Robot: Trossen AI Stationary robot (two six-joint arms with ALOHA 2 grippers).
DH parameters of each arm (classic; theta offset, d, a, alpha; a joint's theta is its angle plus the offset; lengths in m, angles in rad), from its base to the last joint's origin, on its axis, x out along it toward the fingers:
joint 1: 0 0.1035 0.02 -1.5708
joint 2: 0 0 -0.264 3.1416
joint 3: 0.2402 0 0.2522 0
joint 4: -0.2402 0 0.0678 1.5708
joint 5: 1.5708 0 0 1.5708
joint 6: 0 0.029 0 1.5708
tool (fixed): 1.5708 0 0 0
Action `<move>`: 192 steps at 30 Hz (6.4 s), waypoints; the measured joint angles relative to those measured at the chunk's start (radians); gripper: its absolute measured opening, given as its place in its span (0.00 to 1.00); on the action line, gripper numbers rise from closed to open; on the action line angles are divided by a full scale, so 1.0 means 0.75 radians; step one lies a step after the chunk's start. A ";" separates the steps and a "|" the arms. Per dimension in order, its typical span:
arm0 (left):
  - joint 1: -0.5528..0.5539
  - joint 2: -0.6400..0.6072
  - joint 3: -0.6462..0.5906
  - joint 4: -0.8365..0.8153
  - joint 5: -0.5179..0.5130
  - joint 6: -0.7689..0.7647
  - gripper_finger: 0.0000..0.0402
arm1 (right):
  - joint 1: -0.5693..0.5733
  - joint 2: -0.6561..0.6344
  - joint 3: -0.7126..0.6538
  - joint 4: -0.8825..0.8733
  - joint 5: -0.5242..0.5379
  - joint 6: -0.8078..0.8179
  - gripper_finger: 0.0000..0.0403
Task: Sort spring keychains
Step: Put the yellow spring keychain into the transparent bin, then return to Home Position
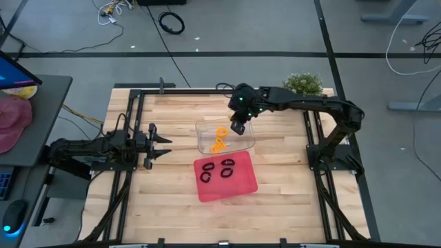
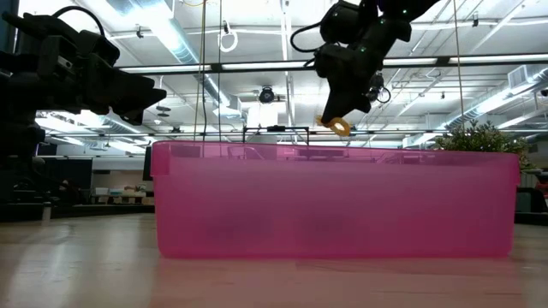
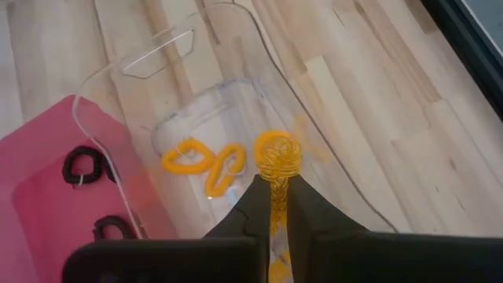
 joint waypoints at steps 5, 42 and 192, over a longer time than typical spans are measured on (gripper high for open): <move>0.000 0.001 0.000 0.000 0.000 0.000 0.43 | 0.000 0.016 0.002 0.043 0.001 -0.021 0.03; 0.000 0.000 0.000 0.000 0.000 0.000 0.43 | 0.029 0.017 0.002 0.070 -0.019 -0.096 0.03; 0.000 0.001 0.000 0.000 0.000 0.000 0.43 | 0.302 -2.233 -1.897 1.720 0.064 -0.183 0.52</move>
